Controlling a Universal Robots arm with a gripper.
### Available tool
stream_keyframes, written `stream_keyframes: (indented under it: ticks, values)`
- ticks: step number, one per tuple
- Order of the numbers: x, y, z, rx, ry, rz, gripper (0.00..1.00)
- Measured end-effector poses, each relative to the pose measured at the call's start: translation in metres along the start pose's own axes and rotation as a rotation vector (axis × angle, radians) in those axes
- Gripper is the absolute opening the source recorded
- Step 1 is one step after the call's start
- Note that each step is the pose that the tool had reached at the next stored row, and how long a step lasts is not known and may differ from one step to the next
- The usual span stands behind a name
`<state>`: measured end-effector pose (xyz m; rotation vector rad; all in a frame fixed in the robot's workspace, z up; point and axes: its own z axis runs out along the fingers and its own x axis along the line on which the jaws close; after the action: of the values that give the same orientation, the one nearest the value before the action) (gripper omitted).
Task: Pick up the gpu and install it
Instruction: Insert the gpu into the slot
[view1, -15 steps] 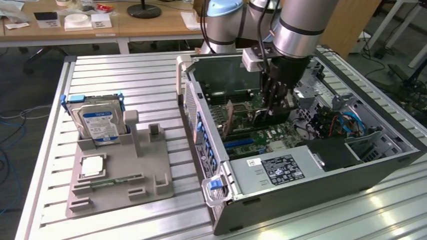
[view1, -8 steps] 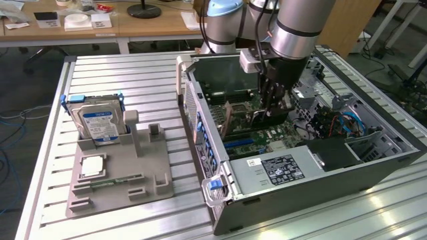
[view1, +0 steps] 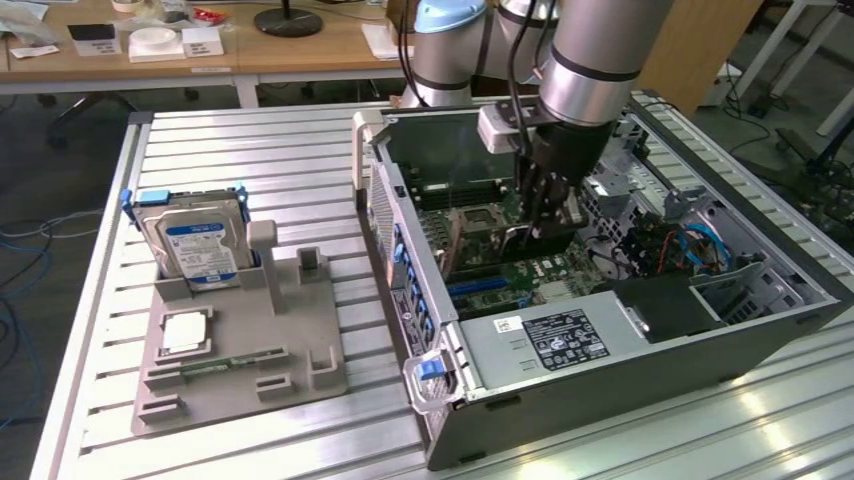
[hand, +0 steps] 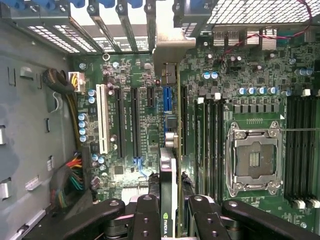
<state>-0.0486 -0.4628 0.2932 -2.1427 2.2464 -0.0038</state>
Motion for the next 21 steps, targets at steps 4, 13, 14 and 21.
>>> stream_keyframes:
  ticks: [4,13,14,21]
  values:
    - [0.0,0.0054,0.0014,-0.0001,0.0003,0.0,0.27]
    - [0.001,0.0129,0.003,-0.0001,0.0001,0.0,0.27]
    - [0.001,0.0136,0.003,-0.0001,0.0001,0.0,0.27]
    - [0.001,0.0195,0.0041,-0.0001,0.0003,0.0,0.27]
